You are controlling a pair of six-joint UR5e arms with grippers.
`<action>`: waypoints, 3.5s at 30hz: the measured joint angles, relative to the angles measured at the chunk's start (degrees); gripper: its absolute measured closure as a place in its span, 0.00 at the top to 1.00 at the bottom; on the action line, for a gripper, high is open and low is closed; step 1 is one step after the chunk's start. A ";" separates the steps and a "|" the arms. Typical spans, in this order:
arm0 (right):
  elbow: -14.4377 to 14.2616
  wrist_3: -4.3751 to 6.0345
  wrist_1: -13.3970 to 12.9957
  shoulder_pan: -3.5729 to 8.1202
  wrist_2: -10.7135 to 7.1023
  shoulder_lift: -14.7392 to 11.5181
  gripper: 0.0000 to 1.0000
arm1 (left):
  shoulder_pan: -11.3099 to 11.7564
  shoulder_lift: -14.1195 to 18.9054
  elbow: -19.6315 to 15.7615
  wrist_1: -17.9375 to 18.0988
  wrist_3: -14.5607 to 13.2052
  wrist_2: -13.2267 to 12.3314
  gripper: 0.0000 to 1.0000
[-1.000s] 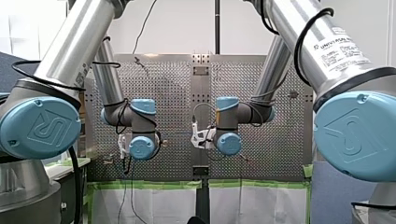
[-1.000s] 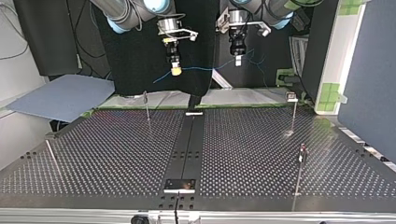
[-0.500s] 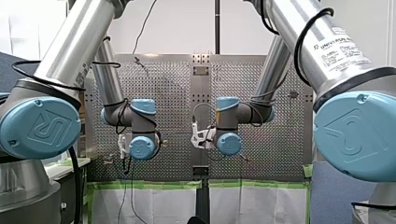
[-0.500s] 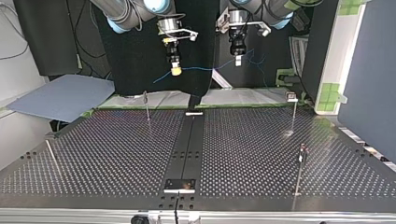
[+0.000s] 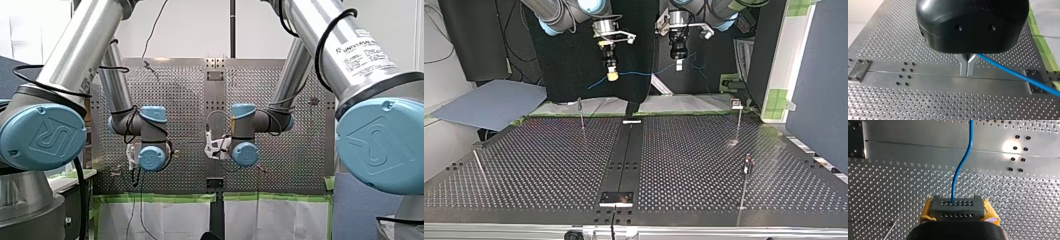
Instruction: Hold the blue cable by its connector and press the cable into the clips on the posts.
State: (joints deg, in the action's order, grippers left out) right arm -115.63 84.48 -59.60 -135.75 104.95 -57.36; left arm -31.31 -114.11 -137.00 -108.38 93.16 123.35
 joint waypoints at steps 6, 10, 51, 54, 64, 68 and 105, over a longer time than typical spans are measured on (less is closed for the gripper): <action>0.00 0.00 0.00 0.00 0.00 0.00 0.00 | 0.00 0.01 0.02 0.00 0.00 -0.01 0.00; 0.00 0.00 0.04 0.05 0.03 0.00 0.00 | 0.00 0.07 0.06 0.00 0.00 -0.01 0.00; 8.18 -0.18 8.01 -8.21 5.06 8.29 0.00 | -1.14 -1.31 -1.49 -3.86 -2.98 -0.53 0.00; 8.98 -0.18 8.51 -9.93 5.09 10.02 0.00 | -1.14 -1.32 -1.49 -3.87 -2.99 -0.53 0.00; 7.92 1.21 10.09 -13.72 6.48 12.10 0.00 | -0.76 -0.49 -2.54 -2.64 -2.09 -1.89 0.00; 6.74 2.88 11.76 -13.64 7.85 10.56 0.00 | -0.65 1.05 -2.84 -3.27 -1.07 -2.18 0.00; 11.86 9.90 29.46 -9.75 2.99 -7.13 0.00 | 4.55 19.69 1.33 -18.45 5.50 3.63 0.00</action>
State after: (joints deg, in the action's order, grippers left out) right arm -103.77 94.38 -30.14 -145.49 107.94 -64.49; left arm -26.76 -94.42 -135.67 -126.83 98.66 126.98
